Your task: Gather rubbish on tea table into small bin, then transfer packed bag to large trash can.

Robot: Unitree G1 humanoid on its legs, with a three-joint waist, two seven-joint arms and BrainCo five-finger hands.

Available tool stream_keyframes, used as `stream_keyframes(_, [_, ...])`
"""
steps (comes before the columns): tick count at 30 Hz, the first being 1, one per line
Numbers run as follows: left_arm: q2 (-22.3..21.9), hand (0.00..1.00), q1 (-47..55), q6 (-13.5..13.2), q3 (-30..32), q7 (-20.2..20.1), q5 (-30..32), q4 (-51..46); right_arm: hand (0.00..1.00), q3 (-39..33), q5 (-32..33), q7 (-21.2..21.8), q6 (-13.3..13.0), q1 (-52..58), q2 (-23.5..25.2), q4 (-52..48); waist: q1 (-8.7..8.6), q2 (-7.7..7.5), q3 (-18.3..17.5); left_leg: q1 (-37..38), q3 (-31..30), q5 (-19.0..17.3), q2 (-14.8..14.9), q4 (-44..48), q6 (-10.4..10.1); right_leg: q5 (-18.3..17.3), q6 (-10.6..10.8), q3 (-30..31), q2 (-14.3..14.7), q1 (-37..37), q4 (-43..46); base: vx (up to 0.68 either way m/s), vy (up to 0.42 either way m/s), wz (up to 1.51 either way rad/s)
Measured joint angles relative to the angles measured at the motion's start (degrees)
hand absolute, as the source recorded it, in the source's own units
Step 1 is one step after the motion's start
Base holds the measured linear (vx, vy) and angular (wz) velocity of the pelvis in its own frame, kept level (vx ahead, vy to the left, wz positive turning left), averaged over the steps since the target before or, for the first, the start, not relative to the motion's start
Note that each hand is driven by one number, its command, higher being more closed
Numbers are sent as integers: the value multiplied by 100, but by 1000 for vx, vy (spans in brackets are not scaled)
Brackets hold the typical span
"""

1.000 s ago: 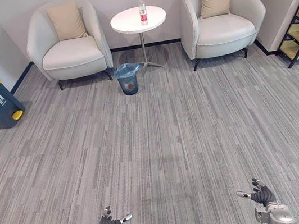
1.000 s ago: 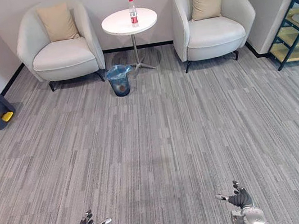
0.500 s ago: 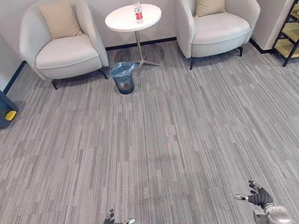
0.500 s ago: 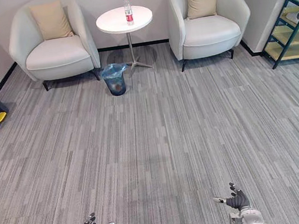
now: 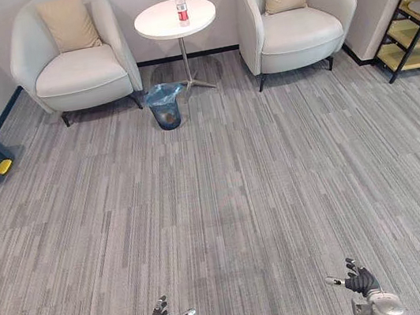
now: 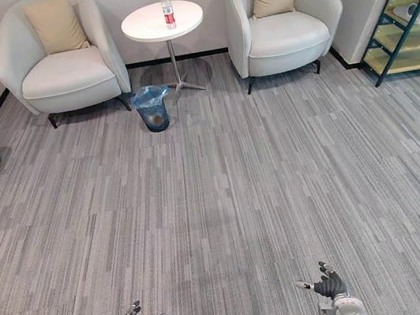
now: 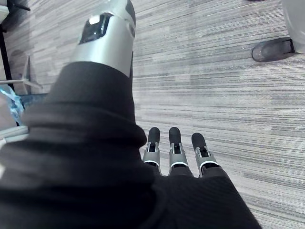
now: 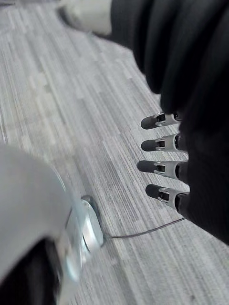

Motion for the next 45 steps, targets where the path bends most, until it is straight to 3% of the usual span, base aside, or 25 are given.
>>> stream_keyframes(4, [-5, 0, -18, 0, 4, -1, -3, -7, 0, -5, 9, -26, 45, -11, 1, 0, 15, 13, 2, -83, 99, -256, 47, 245, -10, -212, -33, 130, 30, -139, 304, 102, 9, -16])
stream_keyframes(10, [-3, 0, -62, -2, 3, 0, -19, -145, 0, -209, 65, -105, 51, -96, 22, 0, 74, 26, 8, -228, 252, -552, -3, 630, 62, -605, 100, 275, -48, -404, 829, 160, 31, -17])
stream_keyframes(12, [-11, 0, -77, -4, -50, -1, -21, -282, 0, -222, 67, -105, 58, -166, 11, 0, 108, 76, 55, -253, 316, -752, -70, 955, 141, -1101, 320, 269, -173, -774, 1876, 151, 38, -8])
stream_keyframes(14, [-5, 0, -75, -5, -105, -1, -22, -369, 0, -223, 74, -103, 64, -230, 21, -4, 105, 127, 110, -169, 322, -840, -136, 1059, 173, -1308, 597, 232, -282, -1268, 3241, 130, 100, 12])
stream_keyframes(17, [131, 0, -135, -8, -260, 4, -33, -478, 0, -175, 73, -104, 74, -214, 46, -25, 8, 128, 231, 138, 99, -1307, -192, 1278, 406, -1231, 693, -5, -524, -2098, 5449, 248, 64, 41])
stream_keyframes(19, [234, 0, -242, 12, -250, 13, -44, -477, 0, -164, 73, -102, 81, -331, 33, -22, 5, 38, 431, 388, -49, -1497, -239, 1290, 448, -1706, 470, -217, -710, -2580, 6222, 304, -21, 30])
stream_keyframes(20, [231, 0, -301, 24, -246, 19, -50, -478, 0, -164, 73, -103, 81, -399, -18, -23, -26, 65, 525, 496, -111, -1498, -154, 1287, 448, -1819, 313, -320, -708, -2755, 6216, 327, -53, 28])
stream_keyframes(22, [211, 0, -502, 26, -245, 20, -76, -480, 0, -165, 74, -108, 79, -460, -180, -41, -83, 261, 673, 673, -200, -1494, 132, 1307, 442, -1893, 253, -621, -533, -3215, 5563, 404, -101, 30])
stream_keyframes(23, [212, 0, -559, 25, -242, 22, -90, -479, 0, -165, 74, -108, 79, -454, -212, -72, -96, 280, 680, 712, -213, -1493, 191, 1311, 440, -1817, 201, -650, -475, -3349, 5202, 467, -137, 27])
stream_keyframes(24, [237, 0, -628, 12, -236, 22, -129, -478, 0, -165, 75, -108, 79, -407, -251, -167, -127, 215, 647, 820, -220, -1494, 223, 1310, 136, -1205, 141, -619, -408, -3385, 3992, 462, -137, 32])
stream_keyframes(25, [236, 0, -668, -2, -220, 16, -128, -410, 0, -183, 81, -118, 71, -326, -310, -203, -195, 120, 673, 1001, -272, -1575, 179, 1347, -80, -228, -332, -718, -474, -3276, 3482, 717, -200, 20])
stream_keyframes(26, [180, 0, -698, 0, -221, 18, -128, -376, 0, -209, 82, -127, 81, -390, -370, -184, -177, 279, 667, 1012, -305, -1589, 332, 1431, -138, -280, -388, -831, -360, -3267, 3583, 629, -171, 16])
stream_keyframes(27, [166, 0, -760, -23, -194, 4, -127, -379, 0, -259, 140, -129, 73, -498, -337, -194, -236, 277, 643, 850, -347, -1385, 418, 1785, -471, -578, -480, -843, -318, -3195, 3619, 705, -215, 2])
stream_keyframes(28, [123, 0, -833, -20, -194, 3, -127, -368, 0, -279, 189, -118, 72, -527, -337, -193, -232, 275, 645, 708, -367, -1120, 444, 2212, -578, -714, -529, -860, -303, -3043, 3592, 563, -187, 16])
stream_keyframes(29, [55, 0, -874, -20, -187, 1, -126, -356, 0, -289, 192, -119, 73, -521, -337, -173, -220, 277, 648, 523, -394, -718, 450, 2810, -591, -818, -520, -863, -293, -2771, 3455, 660, -217, 20])
stream_keyframes(30, [-51, 0, -855, -24, -171, -5, -125, -373, 0, -215, 226, -122, 90, -510, -320, -206, -199, 298, 672, 175, -511, -2, 532, 3879, -555, -867, -534, -861, -225, -2201, 3057, 506, -146, 18])
stream_keyframes(31, [-89, 0, -746, -30, -150, -14, -125, -501, 0, -147, 301, -122, 84, -424, -213, -275, -158, 292, 685, -284, -452, -83, 764, 5149, -467, -875, -551, -864, -108, -1582, 2632, 485, -134, 11])
stream_keyframes(33, [-123, 0, -597, -13, -62, -13, -128, -703, 0, -97, 417, -119, 53, -386, -17, -471, 1, 223, 712, -927, -186, -304, 1100, 6395, -327, -898, -585, -789, -8, -845, 2197, 381, -81, -17])
stream_keyframes(34, [-136, 0, -547, -11, -51, -12, -128, -773, 0, -93, 444, -121, 46, -391, 26, -522, 53, 212, 716, -1135, -95, -346, 1189, 6568, -262, -901, -585, -730, 3, -661, 2077, 434, -47, -35])
stream_keyframes(37, [-197, 0, -474, -5, -47, -11, -132, -903, 0, -115, 536, -122, 45, -420, 96, -607, 291, 149, 757, -2158, 29, -610, 1211, 6160, -153, -945, -503, -495, -104, -25, 1608, 359, 58, -32])
stream_keyframes(39, [-206, 0, -383, 5, -47, -6, -158, -884, 0, -218, 631, -127, 50, -435, 140, -468, 298, 106, 784, -2362, 61, -691, 818, 4440, -229, -1081, -268, -425, -357, 384, 1426, 369, 189, -21])
stream_keyframes(41, [-233, 0, -386, 0, -49, -3, -228, -884, 0, -256, 631, -131, 62, -417, 80, -320, 301, 207, 729, -2325, -97, -337, 550, 2714, -423, -1261, -27, -307, -418, 492, 1364, 380, 270, -28])
stream_keyframes(42, [-229, 0, -372, -3, -46, 5, -243, -851, 0, -258, 631, -138, 67, -418, 38, -218, 318, 376, 655, -2325, -331, 425, 535, 2189, -171, -1471, 94, -144, -316, 500, 1445, 299, 230, -36])
stream_keyframes(43, [-180, 0, -397, 0, -53, 12, -242, -759, 0, -242, 630, -153, 105, -440, 128, -119, 315, 221, 620, -2327, -260, 298, 397, 2324, 15, -1605, 170, -49, -463, 489, 1565, 306, 213, -26])
stream_keyframes(45, [-67, 0, -481, -2, -55, 12, -241, -698, 0, -229, 629, -151, 102, -383, 178, -118, 301, -63, 589, -2406, -126, -106, 114, 2614, 123, -1848, 311, 55, -797, 483, 1711, 404, 212, -4])
